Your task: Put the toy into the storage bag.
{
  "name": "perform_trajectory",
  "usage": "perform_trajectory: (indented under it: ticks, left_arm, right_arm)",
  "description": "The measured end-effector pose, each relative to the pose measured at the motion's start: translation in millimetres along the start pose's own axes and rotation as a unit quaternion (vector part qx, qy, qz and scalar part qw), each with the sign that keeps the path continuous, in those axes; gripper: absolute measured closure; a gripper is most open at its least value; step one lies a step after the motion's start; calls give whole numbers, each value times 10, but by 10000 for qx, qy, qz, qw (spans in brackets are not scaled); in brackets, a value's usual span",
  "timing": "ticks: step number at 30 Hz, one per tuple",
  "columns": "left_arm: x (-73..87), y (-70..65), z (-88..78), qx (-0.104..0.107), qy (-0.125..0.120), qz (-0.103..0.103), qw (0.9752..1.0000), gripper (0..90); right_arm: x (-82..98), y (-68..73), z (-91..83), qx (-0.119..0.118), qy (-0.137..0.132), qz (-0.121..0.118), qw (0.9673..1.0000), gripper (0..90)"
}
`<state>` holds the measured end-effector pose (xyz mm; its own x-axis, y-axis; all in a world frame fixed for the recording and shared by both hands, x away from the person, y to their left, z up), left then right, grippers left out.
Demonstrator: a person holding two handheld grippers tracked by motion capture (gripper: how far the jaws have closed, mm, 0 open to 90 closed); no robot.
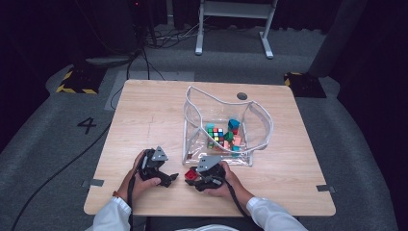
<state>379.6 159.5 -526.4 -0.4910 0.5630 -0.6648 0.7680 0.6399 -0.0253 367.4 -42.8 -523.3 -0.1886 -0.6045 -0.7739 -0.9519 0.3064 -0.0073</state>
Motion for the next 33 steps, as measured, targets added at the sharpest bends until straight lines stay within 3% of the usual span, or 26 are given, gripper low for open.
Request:
perform_trajectory:
  ticks: [2,5,8,15,17,18,20,22,25,26,27,33]
  left_arm:
    - [1,-3,1,9,3,-13,10000,4]
    - [3,-6,-2,8,17,-23,10000,5]
    - [3,-5,-2,8,18,-19,10000,5]
    - [-1,3,1,-1,-6,16,10000,5]
    - [-1,0,2,18,-3,-3,10000,5]
    - [0,-1,2,18,-5,-8,10000,5]
    - [-1,0,1,3,-4,-1,10000,5]
    - [-1,0,2,4,-8,-2,10000,5]
    - [-1,0,1,-5,-8,-2,10000,5]
    - [-1,2,1,-2,-7,11,10000,5]
    - [-1,1,2,2,-9,13,10000,5]
    - [-1,2,2,-2,-9,10,10000,5]
  right_arm:
    - [2,11,-5,-6,-38,59,10000,591]
    - [21,-1,-30,-56,-24,-62,10000,592]
    - [32,11,-51,-41,-16,68,10000,593]
    - [113,-4,-174,-188,46,-57,9998,593]
    - [122,-45,-274,-161,83,-214,9996,594]
    - [116,-68,-330,-245,4,-124,9996,594]
    - [120,-110,-434,-196,-70,25,9998,593]
    - [154,-153,-525,-209,-113,-21,9997,594]
    - [233,-169,-658,-116,0,-68,9999,593]
    - [243,-173,-675,-137,-80,-113,9998,593]
    - [271,-159,-728,-133,18,-3,9999,593]
    - [452,-183,-956,29,137,-42,9999,593]
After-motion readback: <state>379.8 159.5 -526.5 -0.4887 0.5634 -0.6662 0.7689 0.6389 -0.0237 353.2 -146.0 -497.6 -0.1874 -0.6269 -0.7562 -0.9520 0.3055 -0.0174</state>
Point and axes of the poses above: each handheld gripper's, and its own axes: z roughly forward along the jaws, x roughly out of its underside, y roughly to its left, the point moved 3 cm from there along z, roughly forward along the jaws, and after that the axes turned 1 degree about -y, right-handed, at the moved point
